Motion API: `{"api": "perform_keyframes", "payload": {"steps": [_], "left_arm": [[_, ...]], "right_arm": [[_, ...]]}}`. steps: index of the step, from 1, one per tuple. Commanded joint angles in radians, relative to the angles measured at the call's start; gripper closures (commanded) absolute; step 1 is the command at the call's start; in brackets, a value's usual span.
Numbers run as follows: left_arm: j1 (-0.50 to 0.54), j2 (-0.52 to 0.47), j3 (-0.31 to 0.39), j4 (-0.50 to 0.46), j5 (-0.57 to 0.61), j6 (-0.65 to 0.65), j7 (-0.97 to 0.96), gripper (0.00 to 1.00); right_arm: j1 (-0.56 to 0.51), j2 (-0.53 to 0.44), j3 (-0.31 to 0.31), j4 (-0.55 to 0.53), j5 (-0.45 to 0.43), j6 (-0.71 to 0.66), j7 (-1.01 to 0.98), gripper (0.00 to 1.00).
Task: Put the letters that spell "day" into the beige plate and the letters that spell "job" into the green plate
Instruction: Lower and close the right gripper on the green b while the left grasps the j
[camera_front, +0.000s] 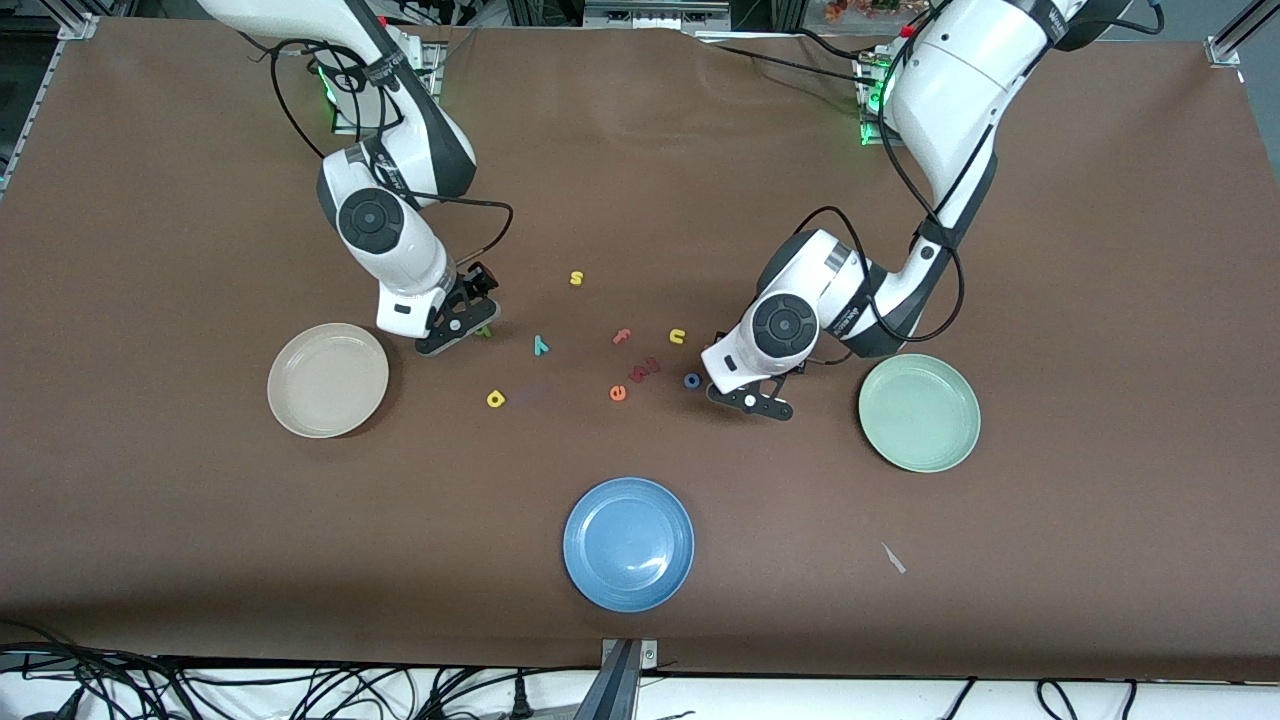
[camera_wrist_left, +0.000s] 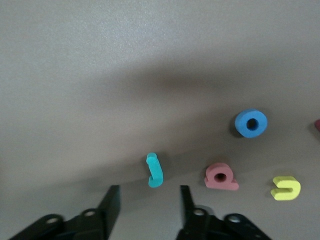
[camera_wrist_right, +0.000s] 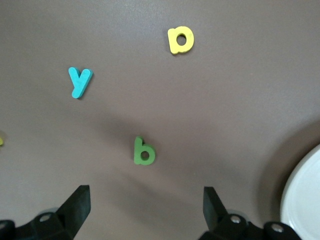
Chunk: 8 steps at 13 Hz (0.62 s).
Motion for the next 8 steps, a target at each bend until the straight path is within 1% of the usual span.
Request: {"api": "perform_keyframes", "payload": {"steps": [1,4,7,8], "left_arm": [[-0.006,0.012,0.001,0.018,0.034,0.022,-0.026,0.68],[-0.008,0.026,0.001,0.015,0.034,0.043,-0.026,0.67],[-0.008,0.034,0.001,0.013,0.034,0.051,-0.027,0.66],[-0.01,0.037,0.001,0.013,0.034,0.053,-0.027,0.64]], "right_arm": [[0.003,0.025,0.001,-0.019,-0.027,0.084,-0.003,0.0],[0.006,0.036,0.001,-0.061,-0.027,0.187,-0.006,0.0],[0.006,0.083,0.001,-0.07,-0.028,0.267,-0.041,0.0],[0.006,0.094,0.001,-0.07,-0.028,0.275,-0.075,0.0]]}}
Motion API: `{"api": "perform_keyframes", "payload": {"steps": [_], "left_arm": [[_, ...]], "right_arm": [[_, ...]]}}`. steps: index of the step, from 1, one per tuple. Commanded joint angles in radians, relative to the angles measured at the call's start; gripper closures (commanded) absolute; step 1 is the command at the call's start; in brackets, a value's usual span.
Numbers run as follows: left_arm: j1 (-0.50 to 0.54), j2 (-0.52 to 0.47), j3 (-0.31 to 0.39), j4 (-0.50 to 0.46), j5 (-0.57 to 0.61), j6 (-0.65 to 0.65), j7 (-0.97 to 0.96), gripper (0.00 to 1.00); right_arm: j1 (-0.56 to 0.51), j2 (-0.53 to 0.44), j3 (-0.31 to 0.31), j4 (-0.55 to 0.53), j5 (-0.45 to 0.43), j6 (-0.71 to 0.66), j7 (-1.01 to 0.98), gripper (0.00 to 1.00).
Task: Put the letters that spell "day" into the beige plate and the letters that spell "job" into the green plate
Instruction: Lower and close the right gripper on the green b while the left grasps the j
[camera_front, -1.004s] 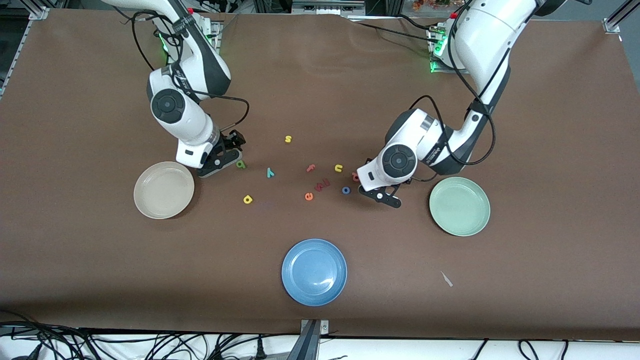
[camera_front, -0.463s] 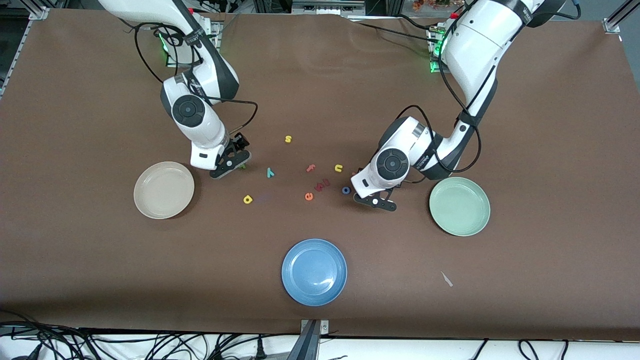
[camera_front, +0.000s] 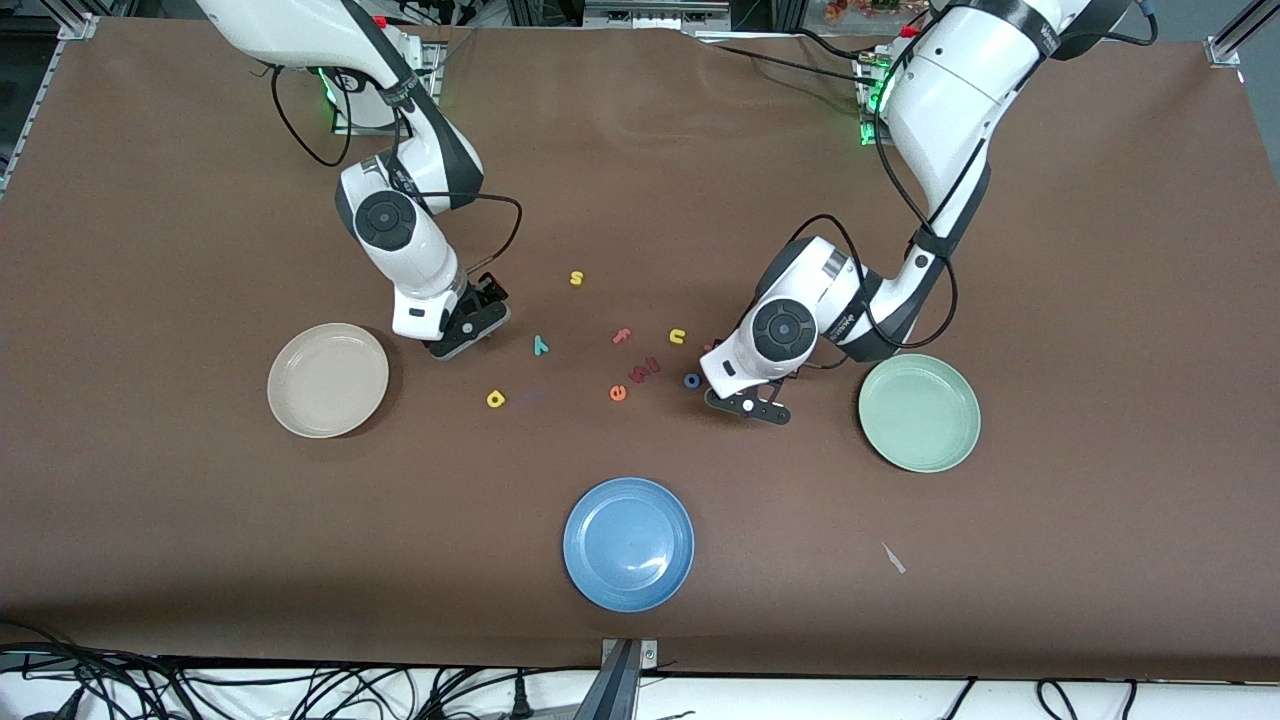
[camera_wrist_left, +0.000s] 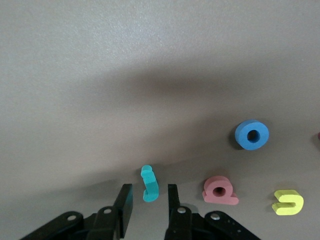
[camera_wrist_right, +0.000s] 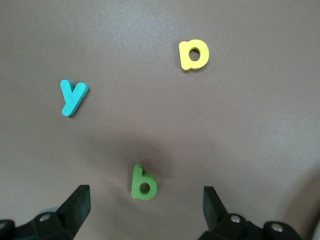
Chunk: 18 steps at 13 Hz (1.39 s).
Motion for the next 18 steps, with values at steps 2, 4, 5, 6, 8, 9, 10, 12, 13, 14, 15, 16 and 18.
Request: {"api": "perform_keyframes", "payload": {"steps": [2,4,5,6,8,9,10,12,13,14,15,16,18], "left_arm": [[-0.008,0.02,0.001,0.012,0.034,0.021,-0.032,0.64],[-0.008,0.023,0.001,0.012,0.035,0.023,-0.039,0.64],[-0.008,0.025,0.001,0.009,0.035,0.023,-0.039,0.65],[-0.012,0.037,0.002,0.009,0.035,0.035,-0.041,0.65],[-0.015,0.045,0.002,0.006,0.035,0.05,-0.058,0.72],[-0.012,0.043,0.002,0.006,0.035,0.047,-0.058,0.84],[-0.01,0.042,0.002,0.004,0.035,0.044,-0.058,0.91],[-0.005,0.035,0.002,0.004,0.035,0.041,-0.059,1.0],[-0.005,0.034,0.002,0.006,0.035,0.031,-0.058,1.0],[-0.004,0.023,0.002,0.007,0.035,0.009,-0.053,1.0],[-0.002,0.017,0.004,0.018,0.035,-0.021,-0.055,1.0],[-0.001,0.002,0.007,0.023,0.035,-0.058,-0.055,1.0],[0.021,-0.03,0.007,0.023,0.035,-0.103,-0.053,1.0]], "right_arm": [[-0.001,0.029,-0.003,-0.004,-0.024,0.049,-0.106,0.01],[-0.001,0.052,-0.004,0.002,-0.056,0.06,-0.115,0.01],[-0.004,0.052,-0.004,0.002,-0.061,0.06,-0.115,0.03],[-0.004,0.06,-0.006,0.002,-0.066,0.062,-0.119,0.06],[-0.005,0.075,-0.006,0.007,-0.093,0.077,-0.124,0.1],[-0.005,0.077,-0.006,0.008,-0.095,0.077,-0.124,0.17],[-0.004,0.077,-0.006,0.008,-0.095,0.077,-0.125,0.24],[-0.001,0.075,-0.006,0.011,-0.096,0.077,-0.141,0.33],[-0.001,0.077,-0.006,0.011,-0.096,0.077,-0.141,0.36],[-0.001,0.077,-0.006,0.011,-0.103,0.077,-0.141,0.4],[-0.001,0.077,-0.006,0.011,-0.113,0.077,-0.141,0.43],[-0.001,0.077,-0.006,0.011,-0.113,0.077,-0.141,0.45],[-0.001,0.075,-0.006,0.011,-0.113,0.077,-0.141,0.52]]}}
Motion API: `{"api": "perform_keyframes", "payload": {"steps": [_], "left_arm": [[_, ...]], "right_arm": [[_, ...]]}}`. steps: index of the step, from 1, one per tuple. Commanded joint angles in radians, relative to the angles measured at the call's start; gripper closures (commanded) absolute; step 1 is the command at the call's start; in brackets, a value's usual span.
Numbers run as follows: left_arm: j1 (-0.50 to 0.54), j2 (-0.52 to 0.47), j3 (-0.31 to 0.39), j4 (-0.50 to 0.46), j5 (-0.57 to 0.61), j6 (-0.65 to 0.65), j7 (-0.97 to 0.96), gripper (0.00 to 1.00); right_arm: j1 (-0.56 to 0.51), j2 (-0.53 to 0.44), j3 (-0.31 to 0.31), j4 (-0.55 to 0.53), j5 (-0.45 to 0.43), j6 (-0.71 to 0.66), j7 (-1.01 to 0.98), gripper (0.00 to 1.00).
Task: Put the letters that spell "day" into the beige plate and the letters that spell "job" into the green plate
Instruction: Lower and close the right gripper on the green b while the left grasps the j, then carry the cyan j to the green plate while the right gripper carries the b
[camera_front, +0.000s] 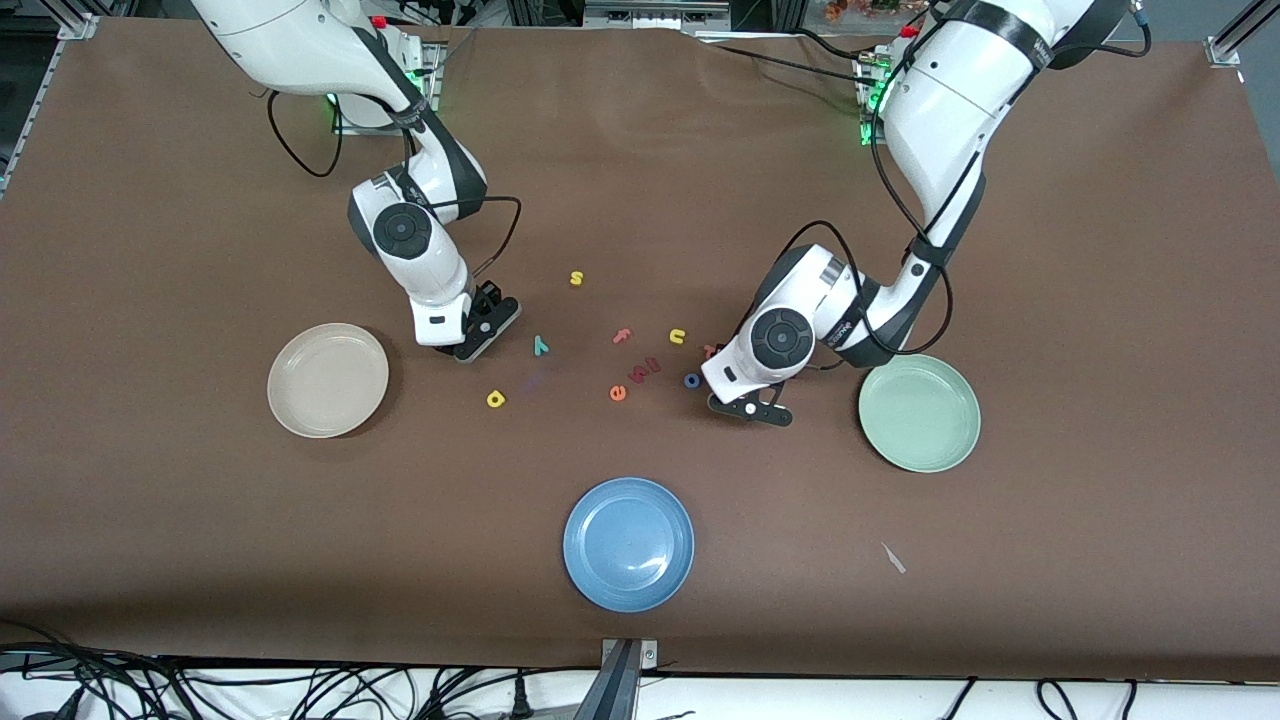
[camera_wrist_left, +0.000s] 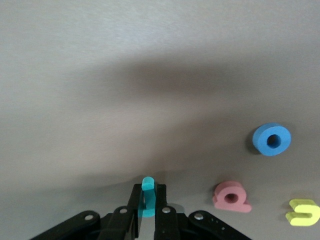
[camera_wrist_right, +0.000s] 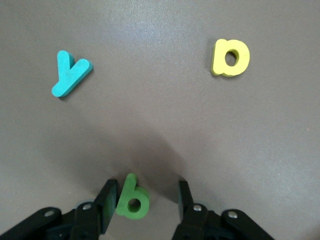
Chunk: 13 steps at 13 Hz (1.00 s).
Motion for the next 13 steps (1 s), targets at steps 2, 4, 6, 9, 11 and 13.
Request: {"api": "perform_keyframes", "payload": {"steps": [2,4,6,9,11,13], "left_arm": [[0.037,-0.08,0.005,-0.002,0.034,-0.111,-0.013,1.0],[0.072,-0.106,0.007,-0.002,0.034,-0.166,0.028,1.0],[0.109,-0.108,0.008,-0.007,0.067,-0.203,0.032,1.0],[0.162,-0.118,0.004,-0.005,0.158,-0.26,0.081,1.0],[0.222,-0.118,0.004,-0.005,0.158,-0.262,0.171,1.0],[0.27,-0.117,0.004,-0.004,0.156,-0.26,0.261,1.0]], "right_arm": [[-0.001,0.009,0.0,0.006,-0.017,0.01,-0.011,0.57],[0.002,0.009,0.002,0.006,-0.017,0.011,-0.008,0.69],[0.005,0.009,0.0,0.005,-0.017,0.011,-0.005,0.76],[0.005,0.009,0.002,0.005,-0.017,0.01,-0.003,0.82],[0.005,0.009,0.002,0.005,-0.017,0.007,-0.003,0.87],[0.005,0.006,0.002,0.006,-0.017,0.004,-0.006,0.91]]}}
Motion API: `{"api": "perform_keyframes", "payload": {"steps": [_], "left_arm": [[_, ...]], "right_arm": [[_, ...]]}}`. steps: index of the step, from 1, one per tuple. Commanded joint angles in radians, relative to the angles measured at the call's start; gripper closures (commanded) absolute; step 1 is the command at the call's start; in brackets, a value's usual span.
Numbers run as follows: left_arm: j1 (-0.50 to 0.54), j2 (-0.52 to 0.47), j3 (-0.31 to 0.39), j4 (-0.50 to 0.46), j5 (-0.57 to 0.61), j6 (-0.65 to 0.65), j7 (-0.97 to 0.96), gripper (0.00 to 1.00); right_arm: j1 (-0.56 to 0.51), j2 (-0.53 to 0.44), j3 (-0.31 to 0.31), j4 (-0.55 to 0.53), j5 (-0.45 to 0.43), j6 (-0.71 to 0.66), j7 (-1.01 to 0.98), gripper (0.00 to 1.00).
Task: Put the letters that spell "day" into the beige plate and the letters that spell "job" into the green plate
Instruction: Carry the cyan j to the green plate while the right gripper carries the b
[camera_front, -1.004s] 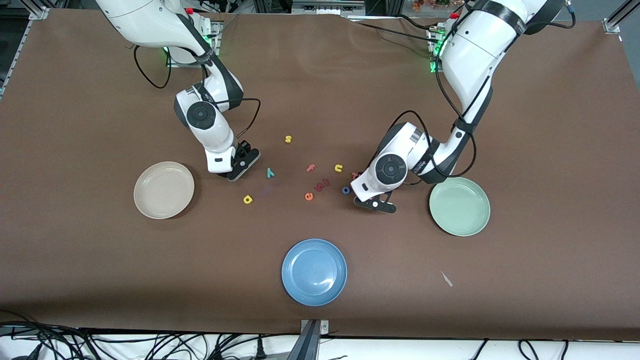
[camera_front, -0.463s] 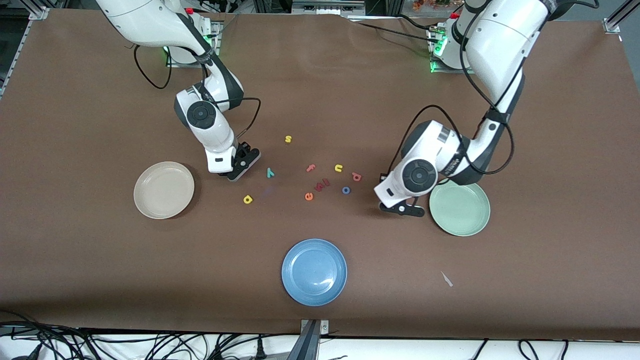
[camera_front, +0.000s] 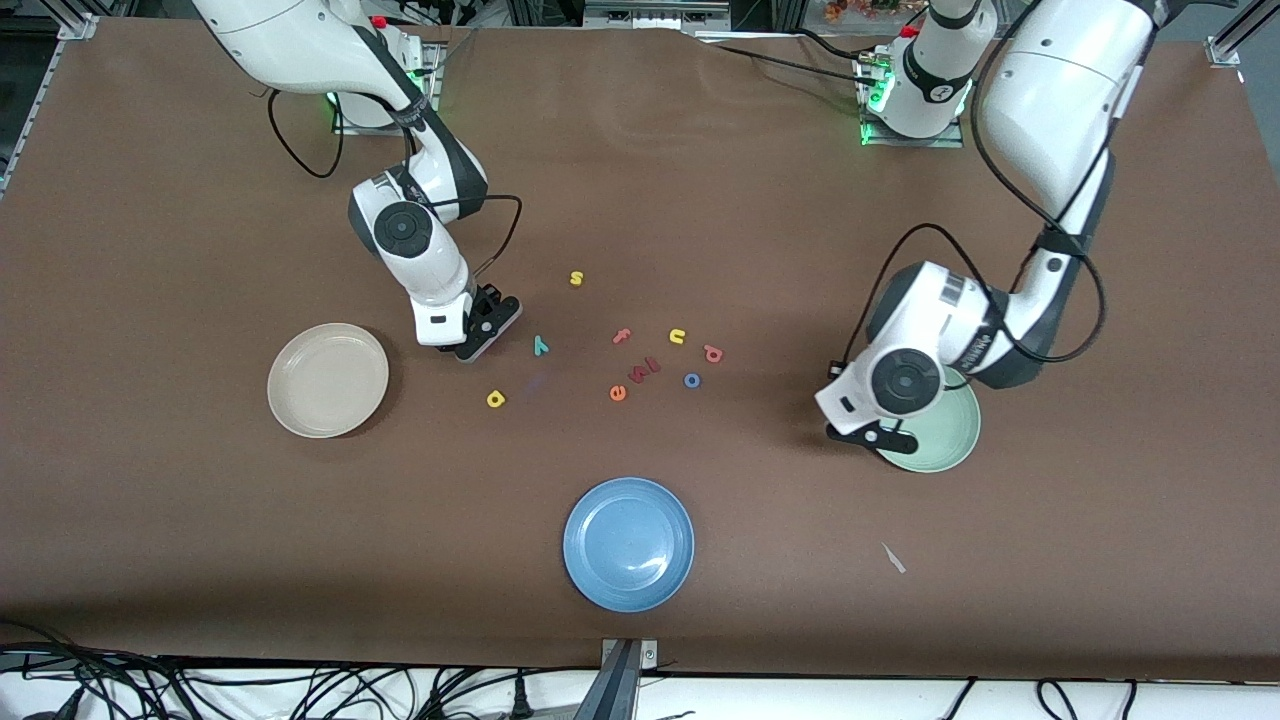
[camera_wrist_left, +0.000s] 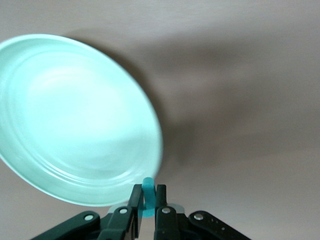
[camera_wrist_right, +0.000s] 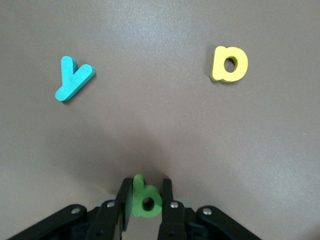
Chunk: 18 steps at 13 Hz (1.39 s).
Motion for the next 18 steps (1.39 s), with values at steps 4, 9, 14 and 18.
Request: {"api": "perform_keyframes", "payload": {"steps": [4,9,14,18], "left_arm": [[0.116,0.023,-0.008,-0.02,0.026,0.064,0.216,1.0],[0.152,0.069,-0.008,-0.035,0.025,0.108,0.221,1.0],[0.161,0.069,-0.008,-0.055,0.025,0.144,0.222,0.02],[0.159,0.051,-0.012,-0.049,0.025,0.131,0.222,0.0]], "right_arm": [[0.0,-0.025,-0.001,0.035,-0.015,-0.09,-0.014,0.99],[-0.001,-0.063,-0.004,0.191,-0.015,-0.41,-0.012,0.99],[-0.004,-0.106,-0.086,0.198,0.0,-0.473,-0.043,0.99],[-0.004,-0.132,-0.178,0.199,0.022,-0.519,-0.049,0.98]]}}
